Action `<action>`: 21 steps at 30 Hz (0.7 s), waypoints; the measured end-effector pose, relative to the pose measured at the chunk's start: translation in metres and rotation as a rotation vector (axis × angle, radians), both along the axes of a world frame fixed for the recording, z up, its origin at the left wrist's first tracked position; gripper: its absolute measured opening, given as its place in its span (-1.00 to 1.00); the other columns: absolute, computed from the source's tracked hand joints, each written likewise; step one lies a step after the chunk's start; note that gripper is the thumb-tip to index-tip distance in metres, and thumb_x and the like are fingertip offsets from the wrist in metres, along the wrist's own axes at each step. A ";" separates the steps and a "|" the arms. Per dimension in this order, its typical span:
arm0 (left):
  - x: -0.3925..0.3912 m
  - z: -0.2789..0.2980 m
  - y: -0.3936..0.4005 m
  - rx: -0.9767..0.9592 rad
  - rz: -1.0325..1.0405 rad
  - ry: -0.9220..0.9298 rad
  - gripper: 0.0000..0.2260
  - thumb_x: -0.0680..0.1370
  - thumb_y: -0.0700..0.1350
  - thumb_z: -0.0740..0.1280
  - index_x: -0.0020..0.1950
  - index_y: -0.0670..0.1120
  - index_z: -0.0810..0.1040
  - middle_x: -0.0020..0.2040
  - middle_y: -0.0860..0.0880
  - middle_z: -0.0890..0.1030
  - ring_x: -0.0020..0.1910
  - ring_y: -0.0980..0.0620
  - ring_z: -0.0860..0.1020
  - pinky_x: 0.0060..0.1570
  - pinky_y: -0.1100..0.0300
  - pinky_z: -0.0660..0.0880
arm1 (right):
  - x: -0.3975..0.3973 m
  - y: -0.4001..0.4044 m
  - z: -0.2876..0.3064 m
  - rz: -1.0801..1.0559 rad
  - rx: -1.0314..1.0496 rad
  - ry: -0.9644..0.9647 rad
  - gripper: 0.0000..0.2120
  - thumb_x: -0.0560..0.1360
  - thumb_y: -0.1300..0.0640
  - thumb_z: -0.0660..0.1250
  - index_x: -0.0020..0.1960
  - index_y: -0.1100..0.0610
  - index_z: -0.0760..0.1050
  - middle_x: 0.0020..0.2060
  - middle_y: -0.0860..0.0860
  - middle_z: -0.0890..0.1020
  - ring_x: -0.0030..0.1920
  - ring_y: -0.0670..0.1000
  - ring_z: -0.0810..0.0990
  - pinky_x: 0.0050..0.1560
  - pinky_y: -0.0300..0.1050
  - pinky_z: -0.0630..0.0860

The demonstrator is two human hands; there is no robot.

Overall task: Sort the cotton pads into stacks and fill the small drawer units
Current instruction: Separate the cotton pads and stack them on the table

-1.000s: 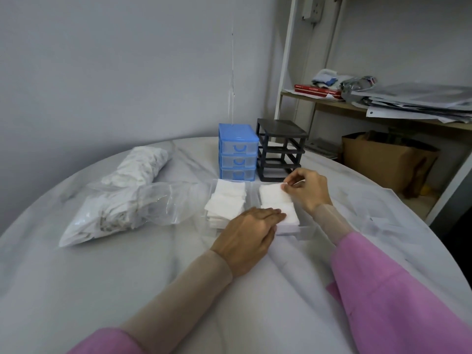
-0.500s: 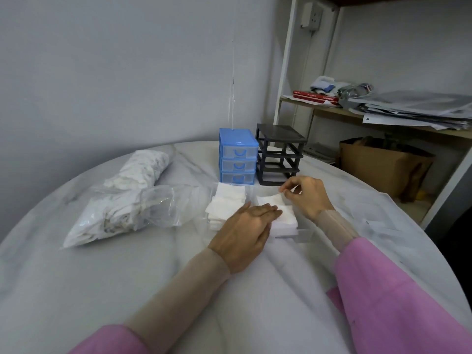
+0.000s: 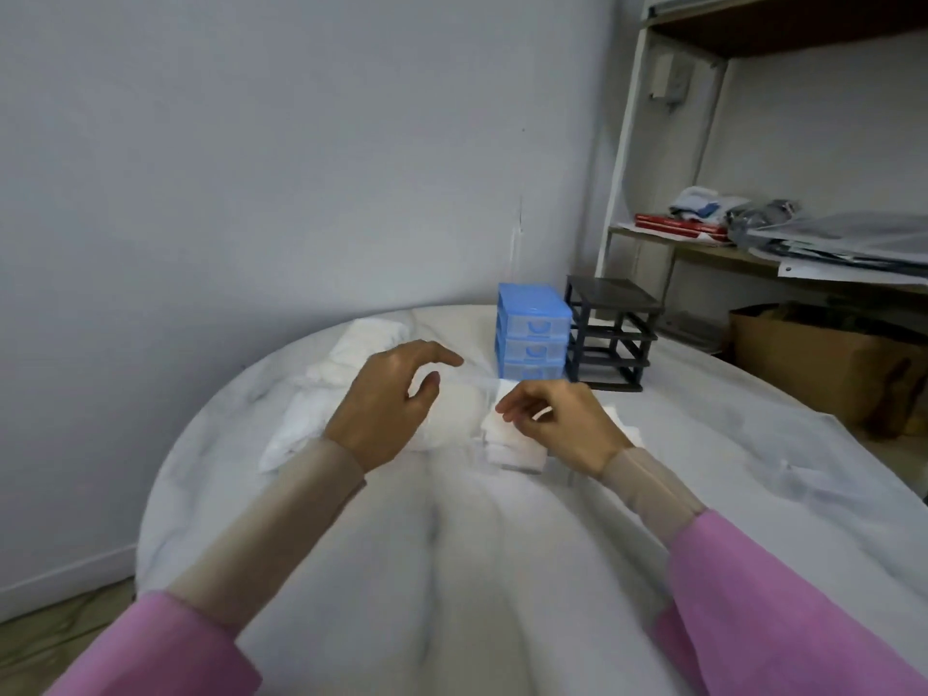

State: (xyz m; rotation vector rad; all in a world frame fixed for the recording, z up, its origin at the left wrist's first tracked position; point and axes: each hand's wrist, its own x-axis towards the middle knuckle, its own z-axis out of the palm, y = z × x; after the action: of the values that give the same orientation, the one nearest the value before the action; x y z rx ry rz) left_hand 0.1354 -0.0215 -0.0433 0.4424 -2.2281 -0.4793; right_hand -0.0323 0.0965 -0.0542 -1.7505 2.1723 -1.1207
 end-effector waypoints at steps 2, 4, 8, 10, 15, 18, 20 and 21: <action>0.018 0.000 -0.014 0.017 0.061 -0.032 -0.74 0.54 -0.30 0.23 0.11 -0.04 0.59 0.08 0.09 0.59 0.03 0.17 0.48 -0.03 0.58 0.24 | 0.010 -0.012 -0.001 0.020 0.021 -0.041 -0.78 0.44 0.42 0.26 -0.02 0.20 0.60 -0.12 0.09 0.66 -0.16 -0.06 0.58 -0.15 -0.46 0.45; 0.034 -0.001 -0.028 0.048 0.105 -0.110 -0.75 0.55 -0.25 0.23 0.17 -0.04 0.55 0.18 0.03 0.57 0.16 0.07 0.47 0.05 0.44 0.27 | 0.018 -0.021 -0.001 0.031 0.044 -0.108 -0.79 0.46 0.41 0.27 0.00 0.21 0.59 -0.13 0.05 0.64 -0.17 -0.11 0.57 -0.17 -0.48 0.45; 0.058 -0.012 -0.054 0.133 0.219 -0.417 -0.48 0.45 0.22 0.30 0.37 0.09 0.38 0.41 0.00 0.35 0.41 0.01 0.23 0.37 0.05 0.18 | 0.030 -0.036 -0.004 0.064 0.061 -0.256 -0.78 0.46 0.42 0.28 -0.09 0.12 0.57 -0.15 0.03 0.63 -0.16 -0.14 0.58 0.00 -0.31 0.47; 0.065 -0.016 -0.060 0.205 0.243 -0.517 -0.18 0.24 0.41 0.28 0.45 0.17 0.22 0.51 -0.01 0.16 0.49 -0.01 0.05 0.43 -0.09 0.07 | 0.035 -0.042 -0.006 0.078 0.061 -0.265 -0.75 0.47 0.40 0.29 -0.18 0.06 0.56 -0.11 0.01 0.64 -0.09 -0.08 0.59 0.12 -0.21 0.46; 0.067 -0.032 -0.067 0.217 0.261 -0.594 -0.01 0.31 0.12 0.51 0.53 0.08 -0.07 0.52 -0.06 0.08 0.46 -0.11 0.10 0.41 0.03 0.14 | 0.051 -0.053 -0.011 0.219 0.033 -0.505 -0.79 0.47 0.46 0.26 0.04 0.27 0.55 -0.03 0.07 0.61 -0.09 -0.07 0.60 -0.03 -0.30 0.53; 0.068 -0.040 -0.069 0.120 0.318 -0.609 -0.12 0.39 0.03 0.44 0.53 -0.02 -0.04 0.47 -0.07 0.20 0.40 -0.12 0.15 0.35 0.02 0.24 | 0.059 -0.052 -0.012 0.235 0.055 -0.495 -0.63 0.45 0.47 0.28 0.15 0.12 0.48 -0.02 0.09 0.55 -0.24 -0.09 0.60 -0.28 -0.37 0.48; 0.069 -0.044 -0.069 0.111 0.333 -0.582 -0.17 0.40 0.01 0.43 0.52 -0.04 0.02 0.42 -0.06 0.27 0.38 -0.13 0.16 0.32 0.03 0.28 | 0.060 -0.050 -0.012 0.246 0.060 -0.452 -0.58 0.42 0.37 0.38 0.20 0.06 0.44 0.02 0.05 0.52 -0.29 -0.03 0.61 -0.27 -0.36 0.49; 0.069 -0.045 -0.069 0.117 0.329 -0.560 -0.19 0.40 -0.01 0.42 0.52 -0.05 0.04 0.40 -0.07 0.29 0.38 -0.14 0.17 0.32 0.06 0.27 | 0.060 -0.048 -0.011 0.244 0.057 -0.411 -0.56 0.40 0.32 0.43 0.21 0.03 0.43 0.05 0.02 0.51 -0.31 -0.02 0.59 -0.23 -0.35 0.49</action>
State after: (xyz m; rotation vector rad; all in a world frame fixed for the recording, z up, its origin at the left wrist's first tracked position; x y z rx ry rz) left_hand 0.2046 -0.0909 -0.0882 1.0962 -2.5867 -0.3361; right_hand 0.0272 0.0487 -0.0656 -1.5432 1.6861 -1.2132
